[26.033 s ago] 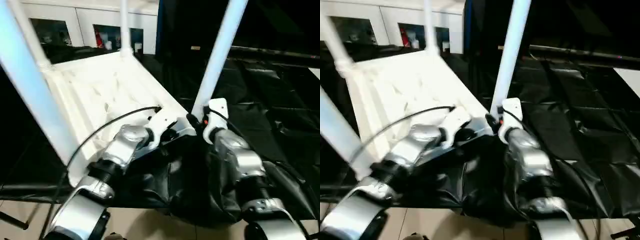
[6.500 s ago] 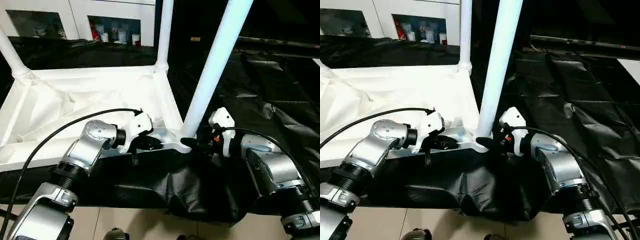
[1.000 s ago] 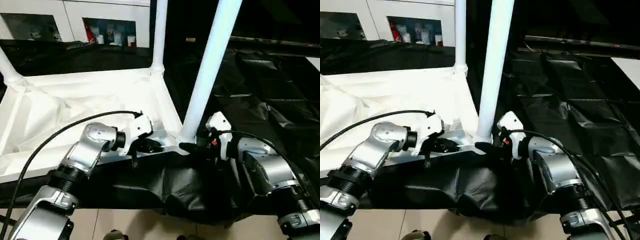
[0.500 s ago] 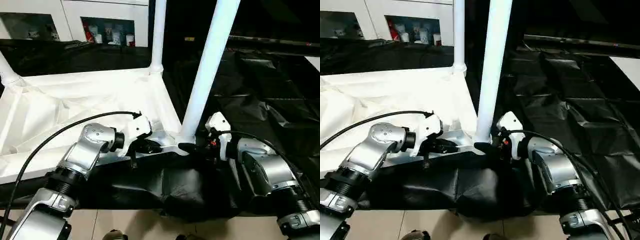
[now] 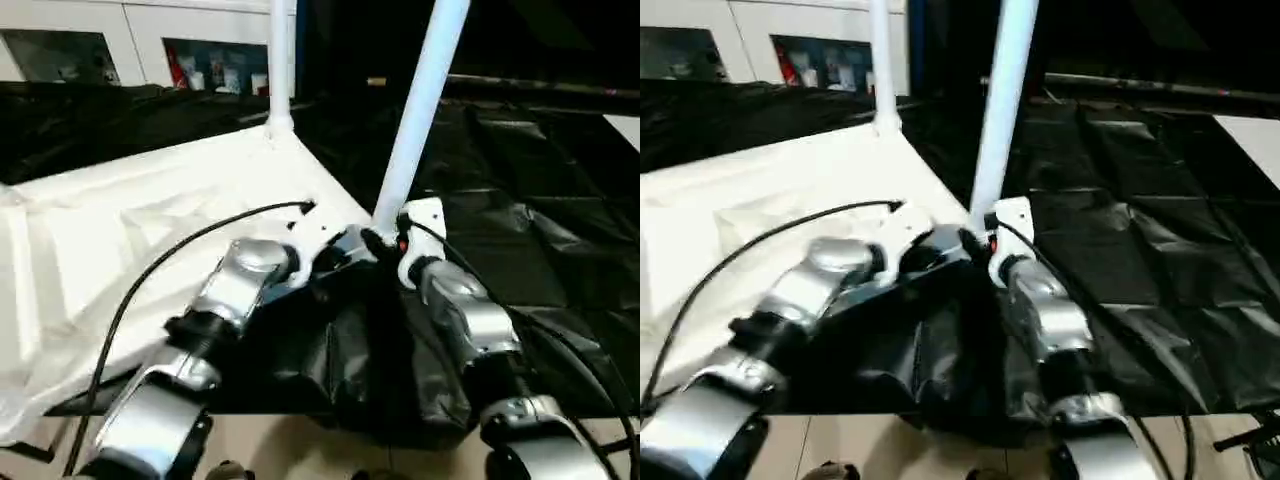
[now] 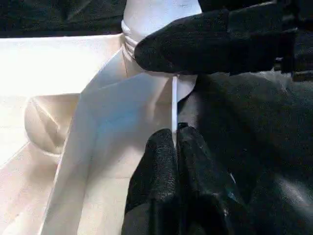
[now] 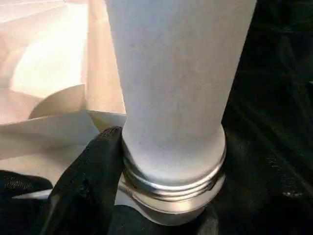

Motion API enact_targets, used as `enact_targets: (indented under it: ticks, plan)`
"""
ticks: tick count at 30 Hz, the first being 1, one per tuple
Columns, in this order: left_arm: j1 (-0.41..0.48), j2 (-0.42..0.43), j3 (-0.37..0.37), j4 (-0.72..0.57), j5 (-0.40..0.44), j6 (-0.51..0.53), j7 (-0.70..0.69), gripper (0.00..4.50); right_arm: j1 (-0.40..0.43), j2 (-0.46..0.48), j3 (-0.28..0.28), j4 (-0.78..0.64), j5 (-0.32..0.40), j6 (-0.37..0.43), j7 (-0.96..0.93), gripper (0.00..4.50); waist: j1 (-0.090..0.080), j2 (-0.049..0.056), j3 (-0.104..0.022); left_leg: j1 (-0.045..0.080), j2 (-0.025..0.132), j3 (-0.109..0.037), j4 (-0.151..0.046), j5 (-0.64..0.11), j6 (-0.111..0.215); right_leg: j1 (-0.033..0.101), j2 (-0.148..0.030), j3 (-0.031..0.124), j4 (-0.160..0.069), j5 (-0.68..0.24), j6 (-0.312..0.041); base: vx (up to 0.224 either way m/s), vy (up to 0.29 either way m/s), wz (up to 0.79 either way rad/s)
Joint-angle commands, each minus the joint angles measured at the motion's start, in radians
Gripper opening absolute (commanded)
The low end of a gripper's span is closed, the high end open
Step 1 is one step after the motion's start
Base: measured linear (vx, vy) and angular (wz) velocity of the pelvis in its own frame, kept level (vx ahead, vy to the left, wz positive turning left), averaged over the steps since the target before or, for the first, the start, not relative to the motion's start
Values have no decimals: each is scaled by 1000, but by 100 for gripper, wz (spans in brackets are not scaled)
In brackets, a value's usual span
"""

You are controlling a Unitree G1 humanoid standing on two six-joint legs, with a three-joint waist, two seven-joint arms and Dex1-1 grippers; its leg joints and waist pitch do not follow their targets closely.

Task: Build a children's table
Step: Rotate leg to tighten

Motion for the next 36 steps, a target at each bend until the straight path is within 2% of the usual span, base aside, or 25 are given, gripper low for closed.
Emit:
enact_targets:
  ticks: [1, 2, 3, 8, 11, 13, 16, 17, 18, 21, 23, 24, 27, 30, 31, 33, 36]
  plan:
    - [0, -50, -35, 66, 15, -2, 17, 0, -8, 62, 70, 18, -21, -9, 39, 272, 1, 4, -52, 7, 8, -3, -67, -297, -6, 34, -40, 25, -87, -249, -153, 0, 0, 0]
    - [-1, -49, -35, 68, 16, -4, 14, 0, -8, 64, 68, 18, -18, -11, 40, 272, 3, 4, -52, 6, 9, -4, -67, -291, -1, 37, -41, 25, -87, -242, -156, 0, 0, 0]
    - [-2, -45, -36, 67, 16, -7, 10, 0, -6, 62, 59, 12, -10, -15, 43, 328, 3, 5, -52, 7, 10, -3, -67, -292, 0, 36, -41, 24, -87, -240, -157, 0, 0, 0]
    - [10, -6, -34, 64, 8, -52, -40, 0, -6, 9, 32, -2, 4, -45, 72, 372, 5, 1, -50, 5, 11, -5, -71, -305, 7, 35, -44, 24, -93, -290, -147, 0, 0, 0]
    - [28, 19, -33, 41, -4, -70, -102, 0, -4, -46, 38, -8, -21, -69, 119, 394, 6, 1, -51, 4, 11, -4, -69, -286, 12, 37, -43, 24, -89, -257, -153, 0, 0, 0]
    - [54, 45, -31, -12, -30, -83, -174, 0, 10, -99, 58, -45, -12, -56, 229, 411, 6, 0, -53, -1, 12, -3, -65, -247, 23, 44, -44, 23, -82, -200, -169, 0, 0, 0]
    - [64, 58, -34, -35, -39, -77, -204, 0, 22, -124, 77, -71, -7, -48, 294, 437, 9, 0, -59, 2, 12, 3, -55, -175, 54, 49, -38, 24, -66, -43, -211, 0, 0, 0]
    - [95, 93, -49, -82, -59, -99, -284, 0, 54, -192, 140, -133, -12, -36, 434, 437, 9, 0, -59, 1, 12, 4, -54, -159, 62, 49, -39, 24, -63, -18, -220, 0, 0, 0]
    - [111, 111, -55, -106, -68, -99, -317, 0, 68, -219, 157, -157, -14, -39, 477, 445, 16, -1, -58, 1, 13, 5, -51, -140, 83, 56, -38, 23, -60, 24, -231, 0, 0, 0]
    - [147, 150, -62, -158, -90, -99, -383, 0, 82, -251, 151, -183, 7, -34, 527, 445, 17, -3, -57, 3, 16, 6, -53, -157, 90, 54, -42, 23, -62, -14, -236, 0, 0, 0]
    - [167, 175, -61, -186, -94, -96, -408, 0, 83, -266, 141, -182, 17, -38, 545, 445, 15, 1, -55, 7, 20, 7, -57, -191, 76, 47, -44, 24, -68, -84, -239, 0, 0, 0]
    - [173, 182, -61, -193, -94, -95, -412, 0, 83, -271, 140, -182, 18, -40, 551, 445, 14, 1, -53, 9, 21, 7, -60, -216, 57, 45, -43, 24, -71, -133, -231, 0, 0, 0]
    - [191, 209, -53, -216, -95, -92, -424, 0, 95, -292, 135, -200, 39, -27, 600, 445, 14, -1, -55, 9, 22, 7, -61, -229, 48, 46, -44, 26, -72, -154, -222, 0, 0, 0]
    - [206, 235, -46, -247, -105, -81, -441, 0, 105, -302, 132, -223, 62, -12, 637, 445, 16, -1, -58, 7, 20, 8, -58, -201, 54, 48, -45, 27, -67, -122, -218, 0, 0, 0]
    - [208, 239, -45, -252, -107, -79, -444, 0, 106, -303, 132, -226, 66, -10, 645, 417, 16, -1, -59, 8, 20, 9, -56, -192, 58, 47, -44, 27, -66, -108, -221, 0, 0, 0]
    - [211, 247, -42, -258, -108, -75, -449, 0, 109, -302, 132, -231, 69, -7, 657, 417, 16, -1, -62, 8, 19, 9, -54, -175, 62, 48, -43, 26, -63, -86, -228, 0, 0, 0]
    - [213, 252, -40, -263, -109, -73, -453, 0, 114, -301, 134, -234, 73, -5, 666, 392, 17, -1, -63, 10, 18, 11, -51, -159, 67, 48, -42, 26, -60, -60, -239, 0, 0, 0]
